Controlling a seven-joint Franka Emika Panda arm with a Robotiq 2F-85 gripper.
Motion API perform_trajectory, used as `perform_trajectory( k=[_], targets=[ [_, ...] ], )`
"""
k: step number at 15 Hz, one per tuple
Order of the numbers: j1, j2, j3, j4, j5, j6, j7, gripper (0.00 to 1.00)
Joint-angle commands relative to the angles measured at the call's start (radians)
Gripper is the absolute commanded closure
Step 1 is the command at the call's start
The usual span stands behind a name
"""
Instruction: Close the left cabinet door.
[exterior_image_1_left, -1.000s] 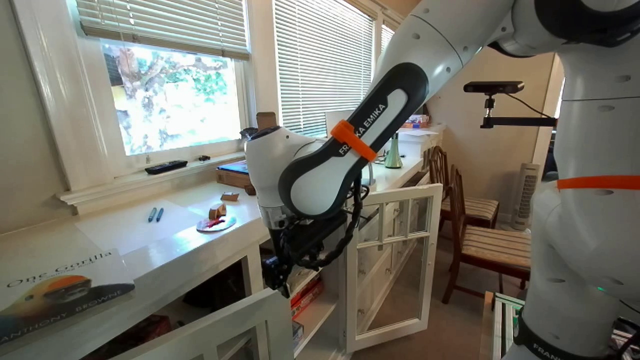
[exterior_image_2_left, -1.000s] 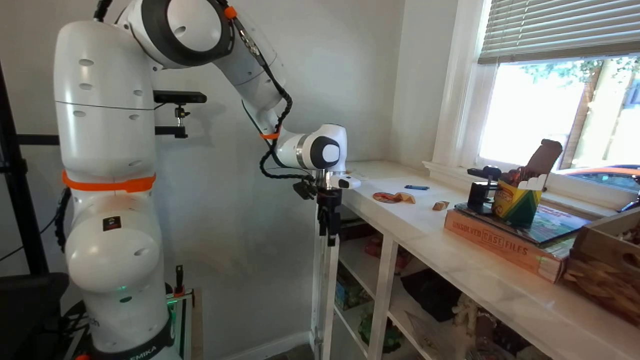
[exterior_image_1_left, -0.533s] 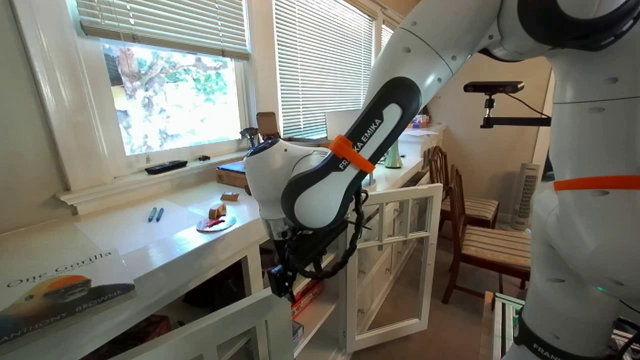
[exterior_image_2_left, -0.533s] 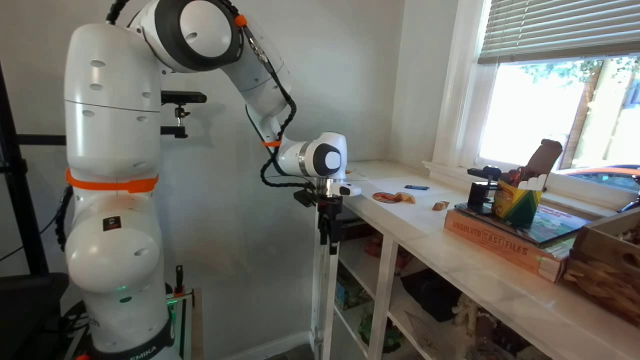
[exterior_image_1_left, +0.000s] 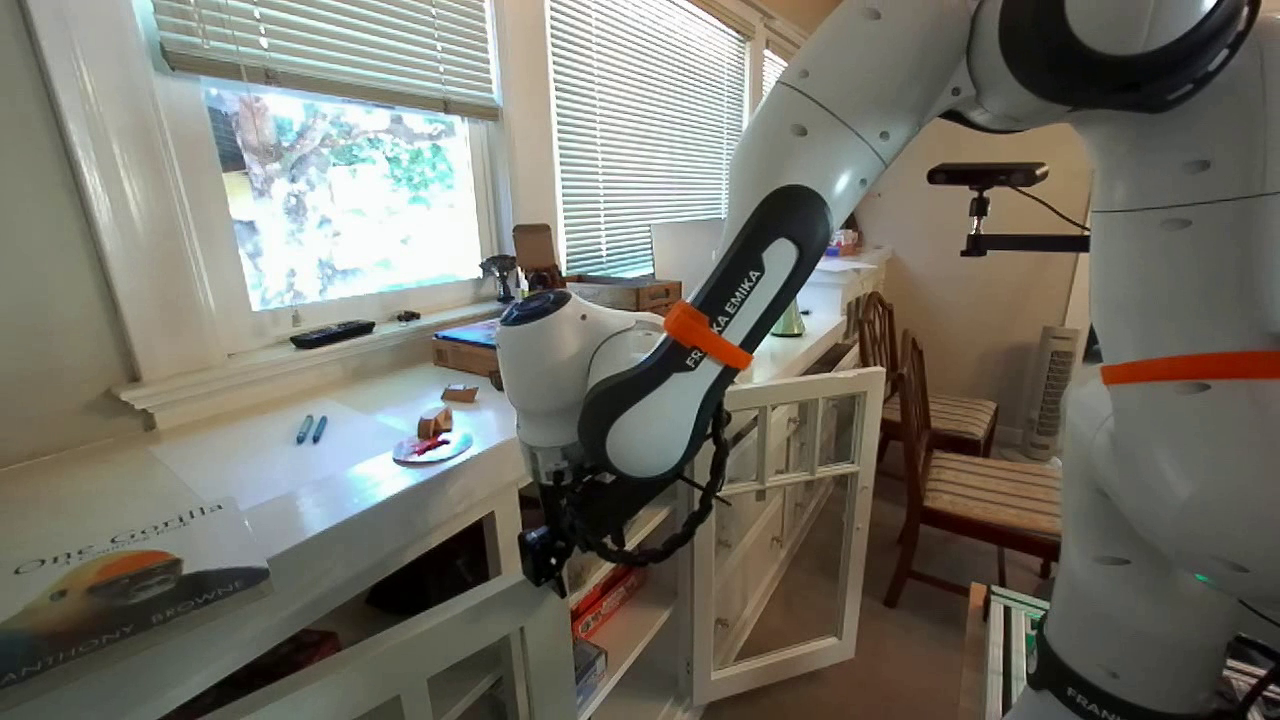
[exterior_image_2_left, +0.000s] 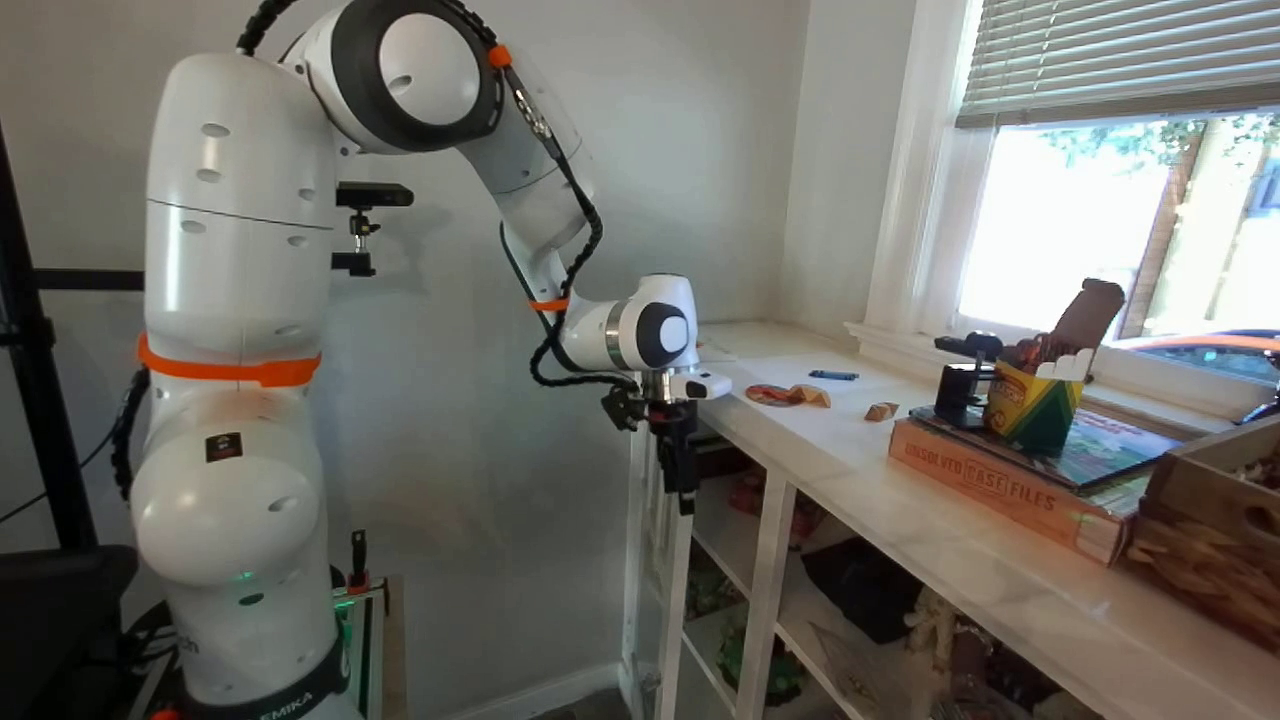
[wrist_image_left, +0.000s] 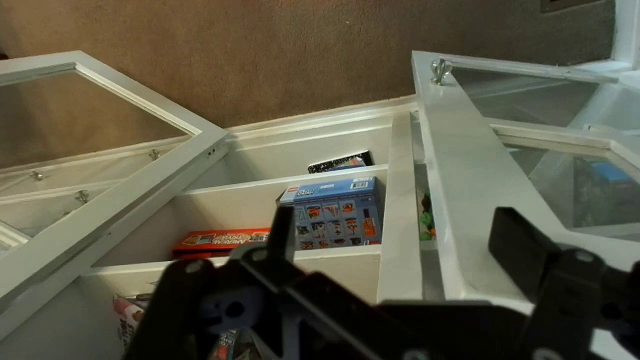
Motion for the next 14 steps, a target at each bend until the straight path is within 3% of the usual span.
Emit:
perform_trajectory(
  k=[1,5,9,14],
  targets=[
    [0.016,0.011,-0.036,-0.004,-0.091,0.075,0.128,0.0],
    [0.016,0.015,-0.065,0.001,-0.191,0.106,0.245,0.0],
    [0.011,-0.012,-0.053,-0.007,-0.146,0.092,0.252,0.0],
    [0.01,0.005,-0.06,0.003,-0.189,0.127,0.291,0.0]
  ],
)
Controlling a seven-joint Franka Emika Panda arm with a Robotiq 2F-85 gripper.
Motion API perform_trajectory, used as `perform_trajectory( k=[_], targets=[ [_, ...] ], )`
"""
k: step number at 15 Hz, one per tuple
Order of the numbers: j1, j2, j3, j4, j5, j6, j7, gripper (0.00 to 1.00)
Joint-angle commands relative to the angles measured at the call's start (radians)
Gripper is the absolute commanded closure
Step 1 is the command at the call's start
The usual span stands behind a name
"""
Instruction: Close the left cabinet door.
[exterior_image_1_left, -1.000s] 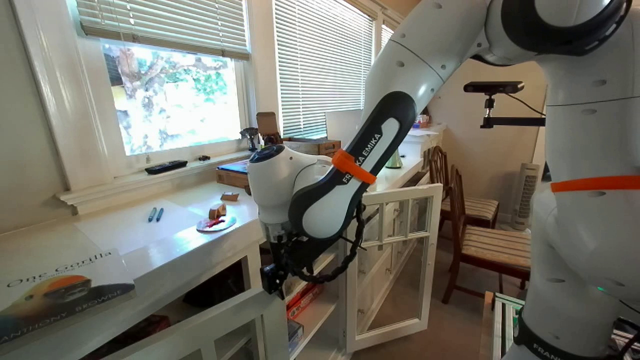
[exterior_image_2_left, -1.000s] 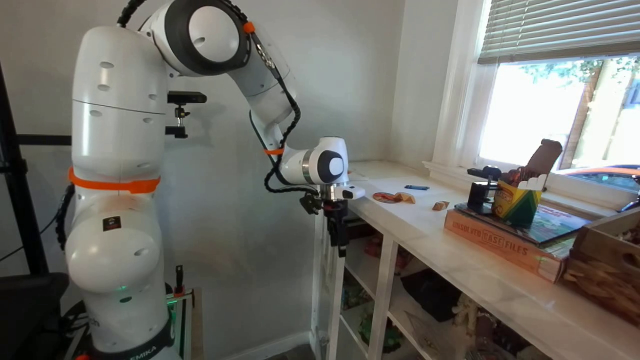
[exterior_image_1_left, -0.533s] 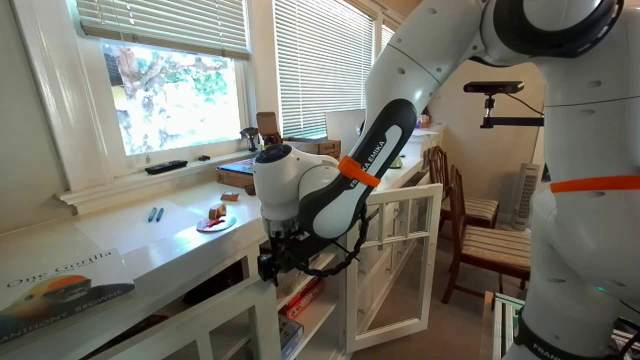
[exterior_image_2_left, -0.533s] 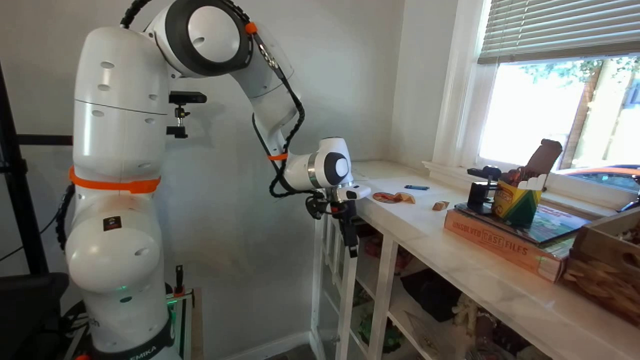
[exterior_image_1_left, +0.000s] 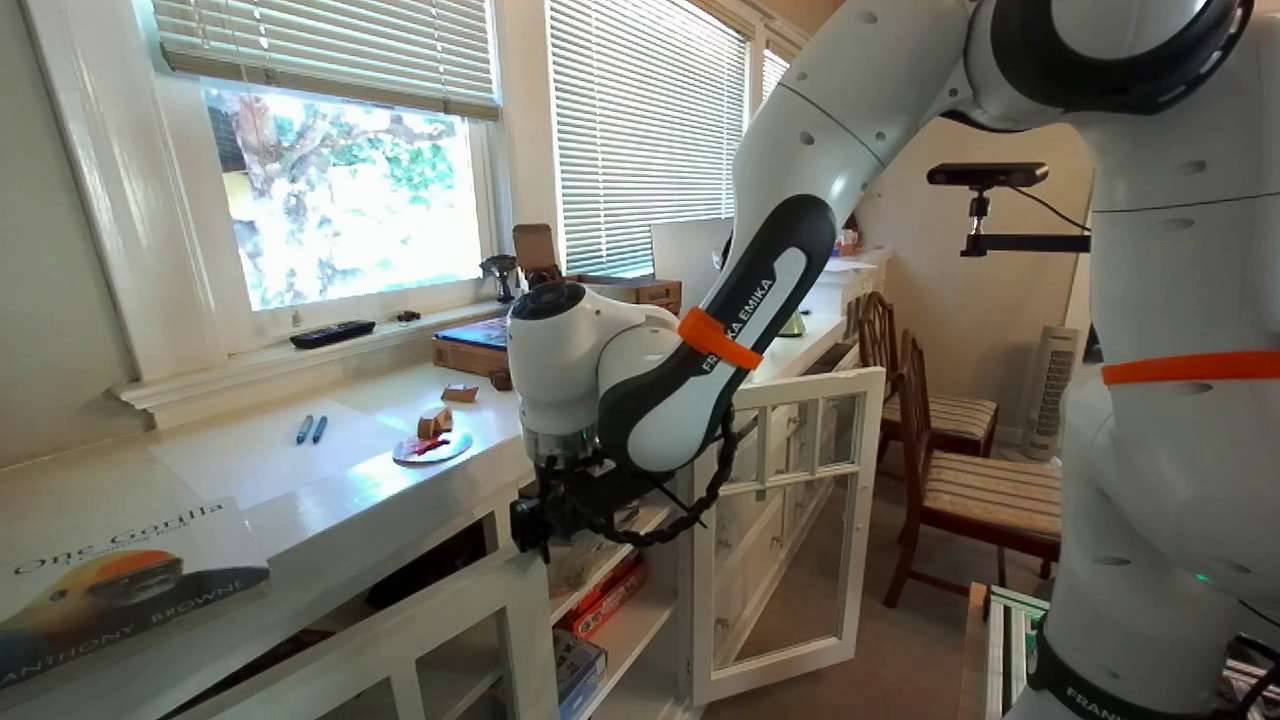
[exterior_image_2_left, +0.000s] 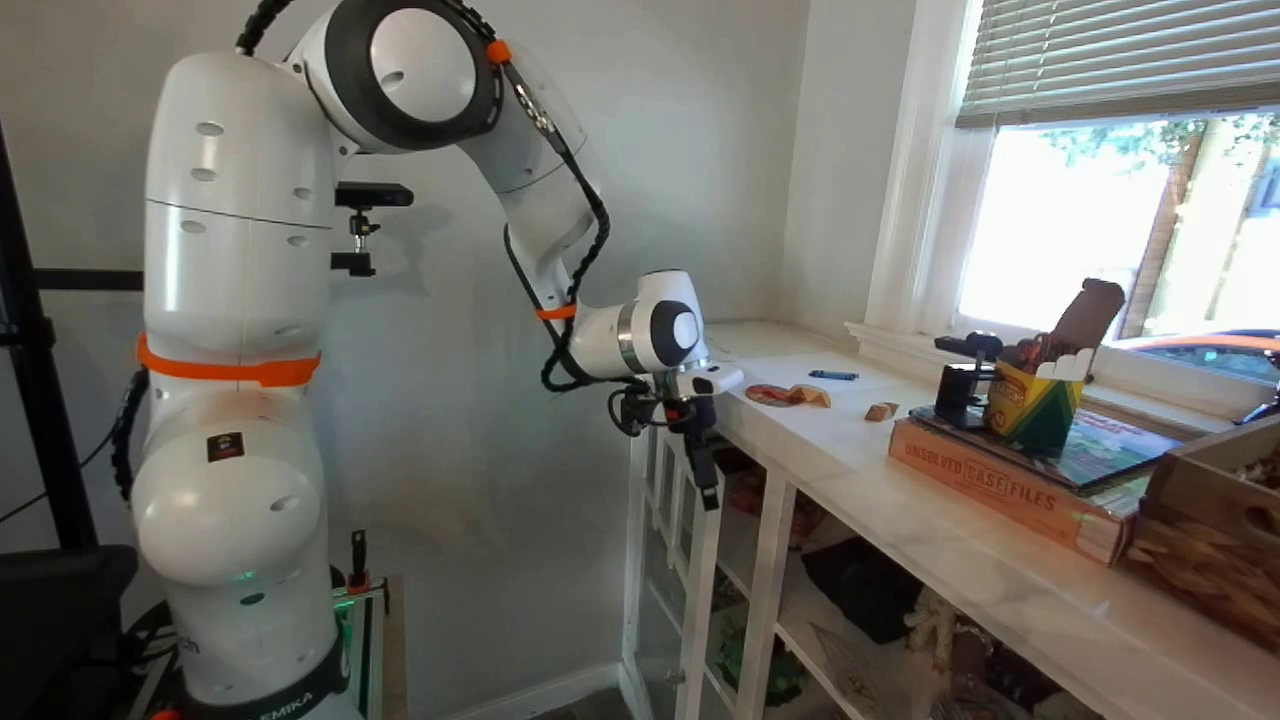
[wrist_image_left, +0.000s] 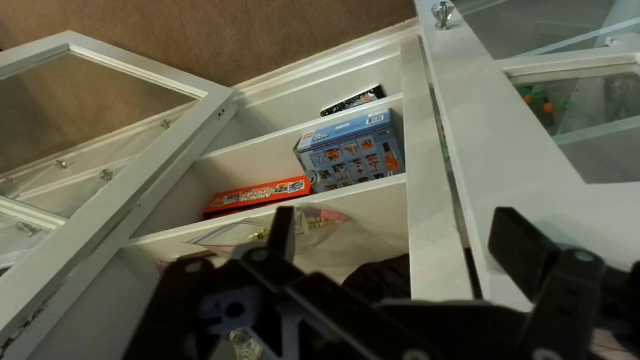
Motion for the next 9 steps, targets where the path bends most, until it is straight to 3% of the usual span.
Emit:
perform_trajectory(
  k=[1,9],
  targets=[
    [0.001,0.016,-0.009,0.001,-0.031,0.047,0.049,0.0],
    [0.006,0.056,-0.047,0.014,-0.114,0.137,0.09,0.0]
  ],
)
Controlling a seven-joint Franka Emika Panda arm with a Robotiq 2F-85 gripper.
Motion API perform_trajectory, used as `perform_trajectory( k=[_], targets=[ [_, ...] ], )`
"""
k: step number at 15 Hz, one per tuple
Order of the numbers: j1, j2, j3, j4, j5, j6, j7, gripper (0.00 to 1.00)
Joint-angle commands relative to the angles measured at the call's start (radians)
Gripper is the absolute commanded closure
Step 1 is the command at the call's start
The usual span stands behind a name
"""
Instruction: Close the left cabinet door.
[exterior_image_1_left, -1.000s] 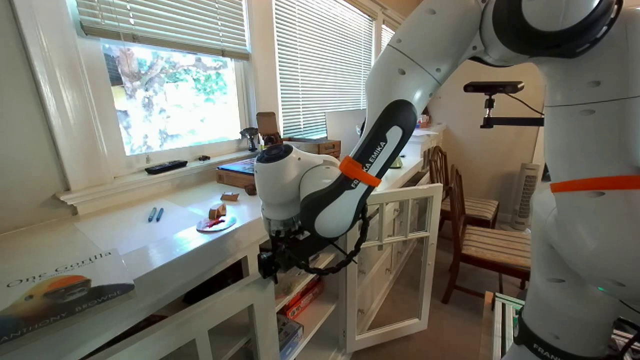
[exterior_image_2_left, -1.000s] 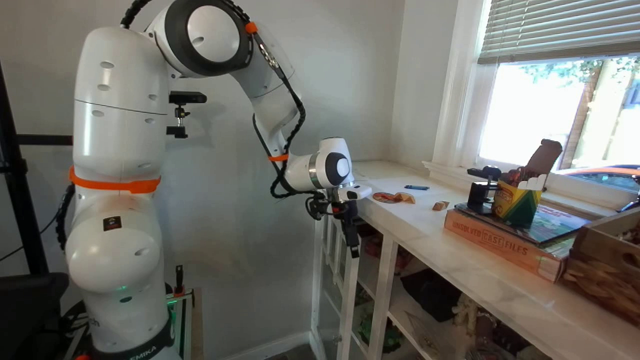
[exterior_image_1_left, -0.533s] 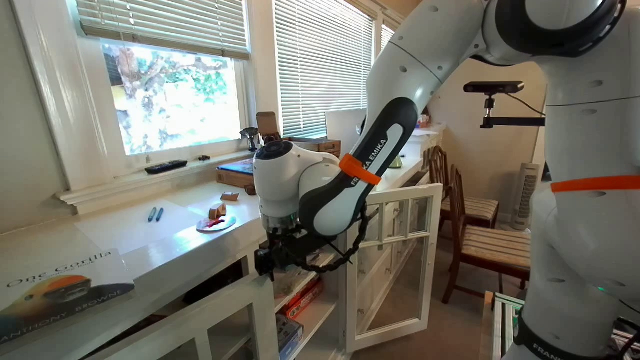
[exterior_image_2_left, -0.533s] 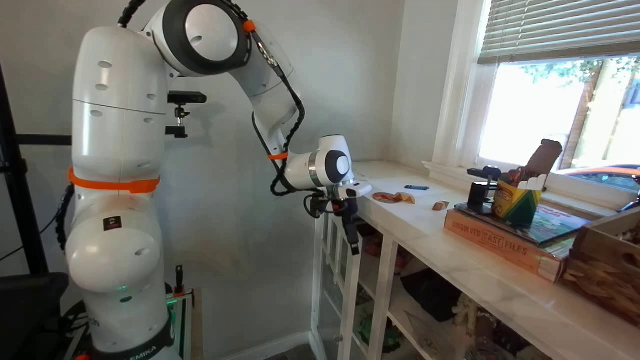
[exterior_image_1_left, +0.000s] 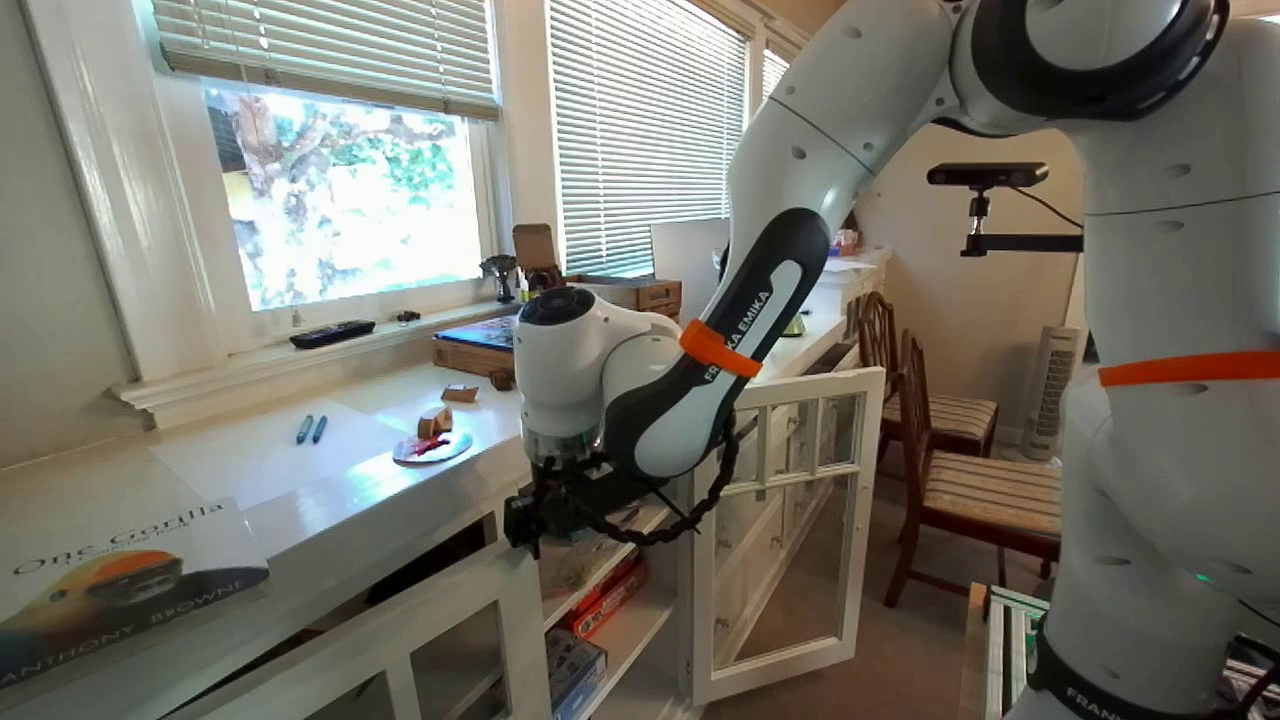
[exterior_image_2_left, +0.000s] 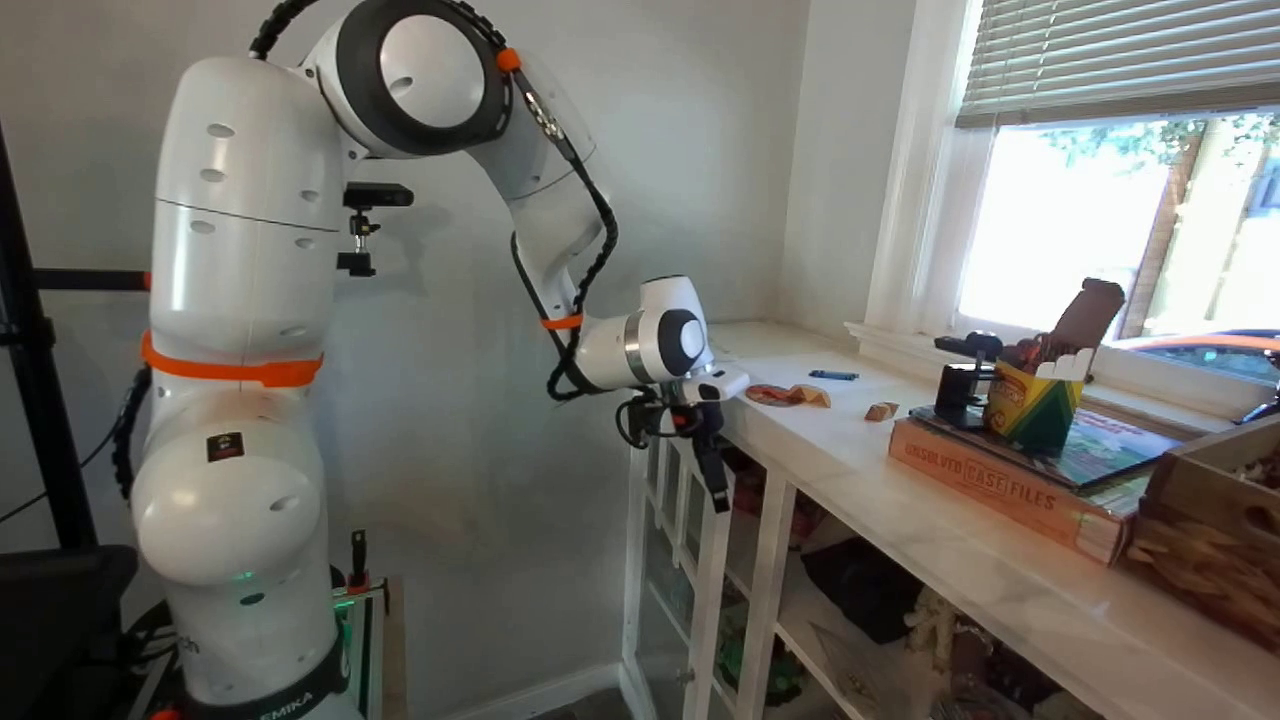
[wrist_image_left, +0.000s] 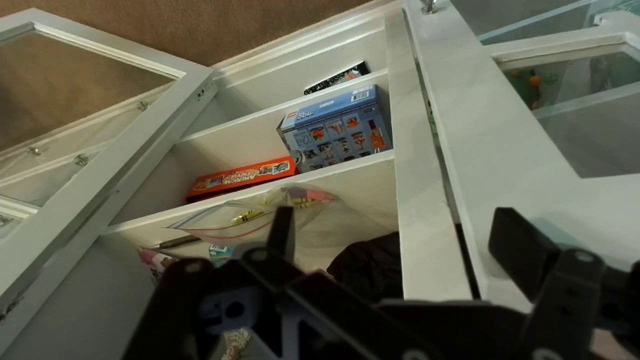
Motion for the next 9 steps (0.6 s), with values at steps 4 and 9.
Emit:
perform_trajectory(
  k=[4,9],
  targets=[
    [0.009,0.059,-0.028,0.021,-0.098,0.088,0.067,0.0],
    [0.021,0.095,-0.05,0.064,-0.187,0.094,0.117,0.0]
  ],
)
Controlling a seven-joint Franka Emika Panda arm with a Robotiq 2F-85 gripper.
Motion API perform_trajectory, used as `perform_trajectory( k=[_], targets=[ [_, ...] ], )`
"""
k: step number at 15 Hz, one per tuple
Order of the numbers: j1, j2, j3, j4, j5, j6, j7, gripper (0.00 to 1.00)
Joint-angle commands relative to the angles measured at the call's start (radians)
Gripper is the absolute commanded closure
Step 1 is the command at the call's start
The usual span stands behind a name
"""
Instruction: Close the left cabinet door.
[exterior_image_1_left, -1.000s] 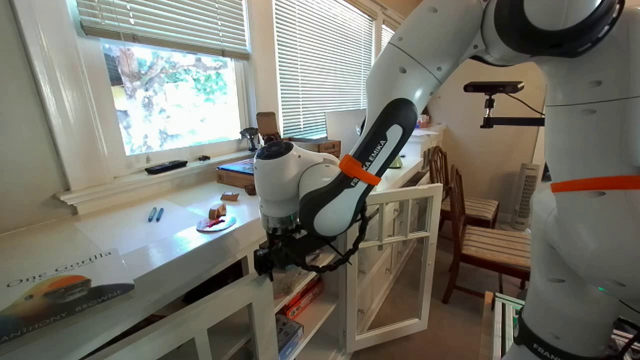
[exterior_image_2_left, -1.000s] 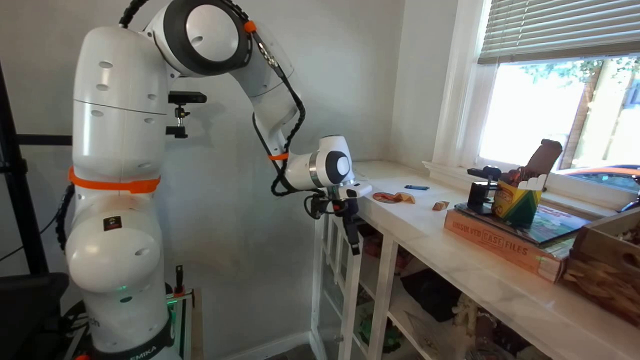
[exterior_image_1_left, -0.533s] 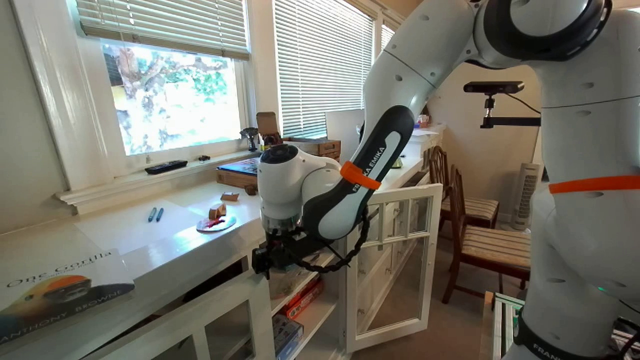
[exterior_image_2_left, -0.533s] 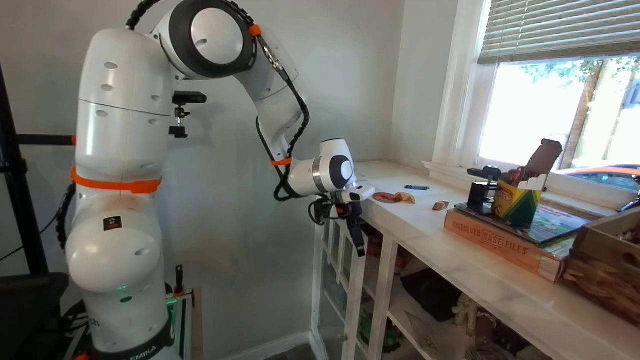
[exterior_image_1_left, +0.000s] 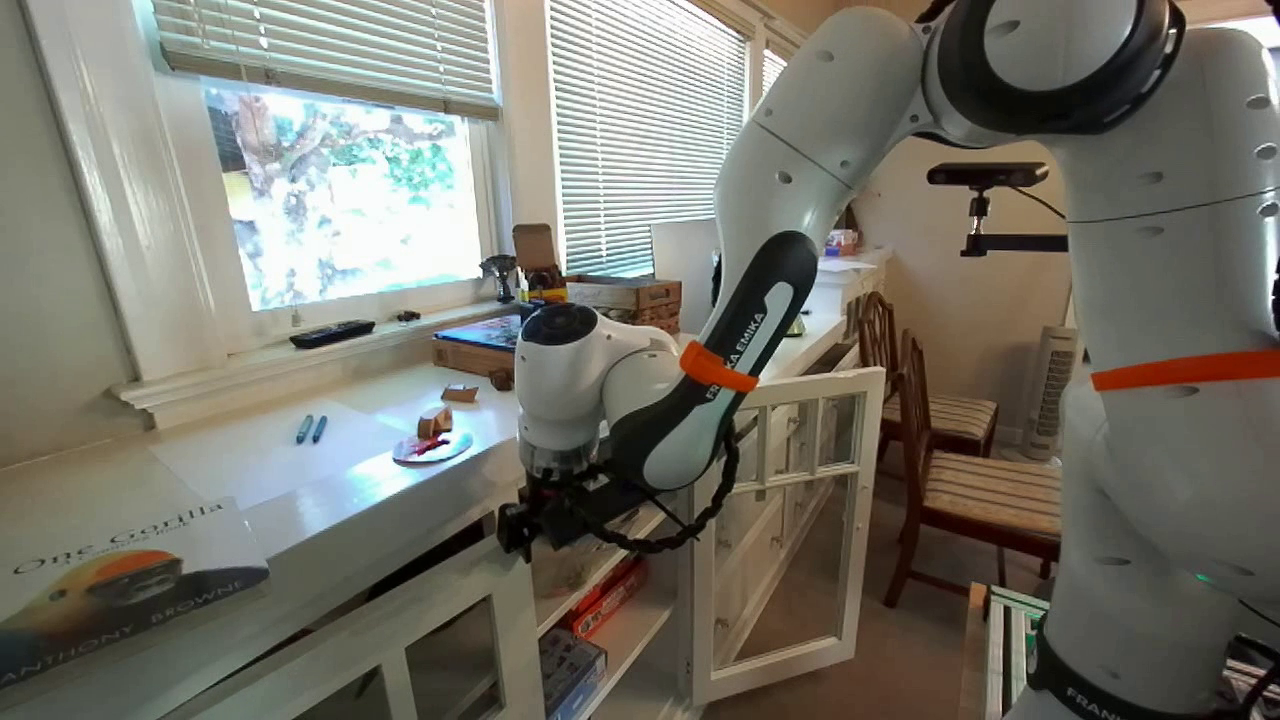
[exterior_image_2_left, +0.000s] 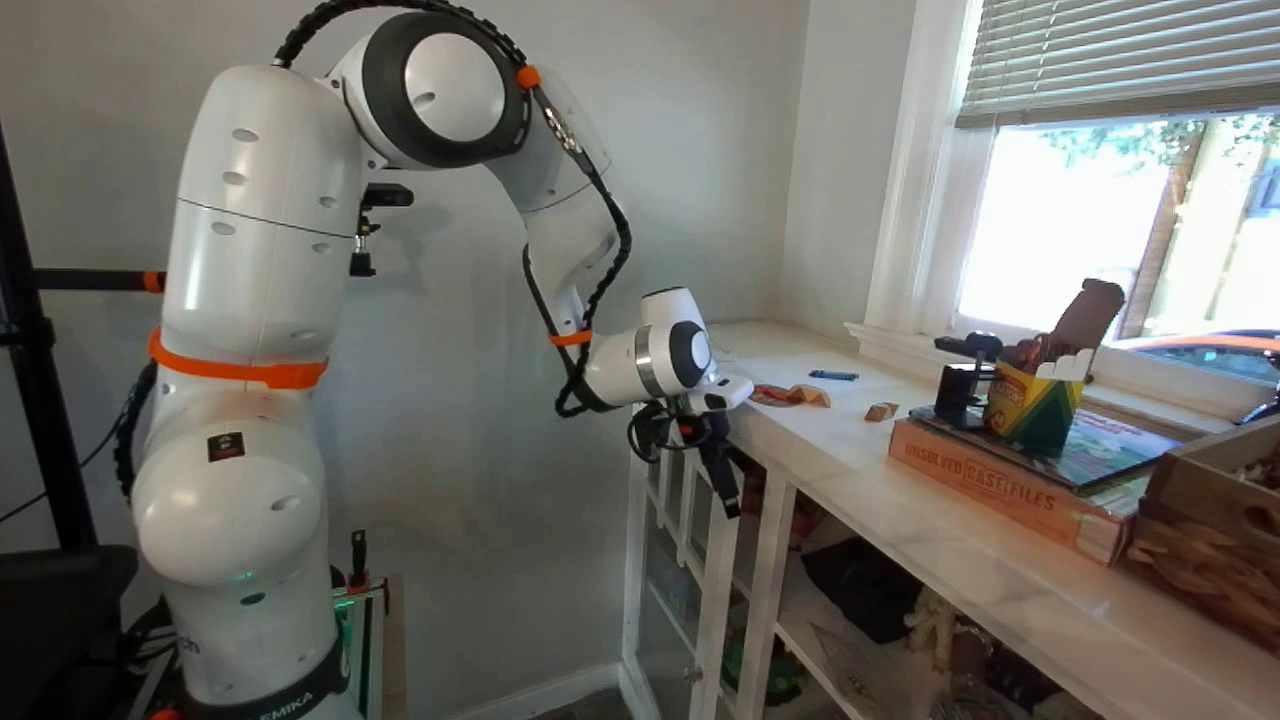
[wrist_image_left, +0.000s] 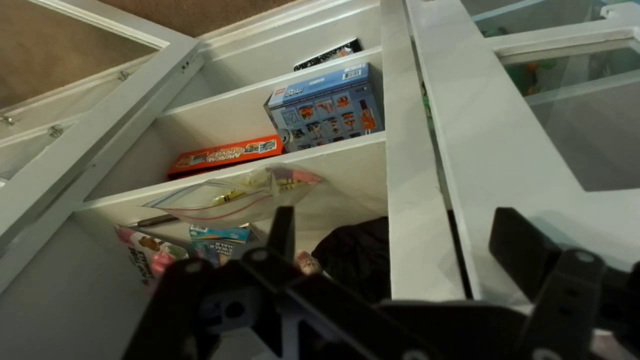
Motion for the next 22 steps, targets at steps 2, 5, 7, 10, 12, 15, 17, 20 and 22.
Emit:
perform_trajectory(
  k=[2,5,7,10,12,15,17,20,22],
  targets=[
    [0.023,0.059,-0.029,0.062,-0.102,0.021,0.086,0.0],
    [0.024,0.082,-0.031,0.091,-0.133,0.019,0.107,0.0],
    [0.026,0.091,-0.031,0.103,-0.149,0.018,0.119,0.0],
    [0.027,0.107,-0.032,0.119,-0.162,0.02,0.136,0.0],
    [0.028,0.116,-0.033,0.13,-0.173,0.018,0.145,0.0],
    [0.031,0.132,-0.045,0.152,-0.192,0.014,0.163,0.0],
    [0.034,0.143,-0.049,0.164,-0.203,0.013,0.174,0.0],
    [0.036,0.153,-0.055,0.177,-0.214,0.011,0.181,0.0],
    [0.039,0.161,-0.063,0.183,-0.222,0.012,0.187,0.0]
  ],
)
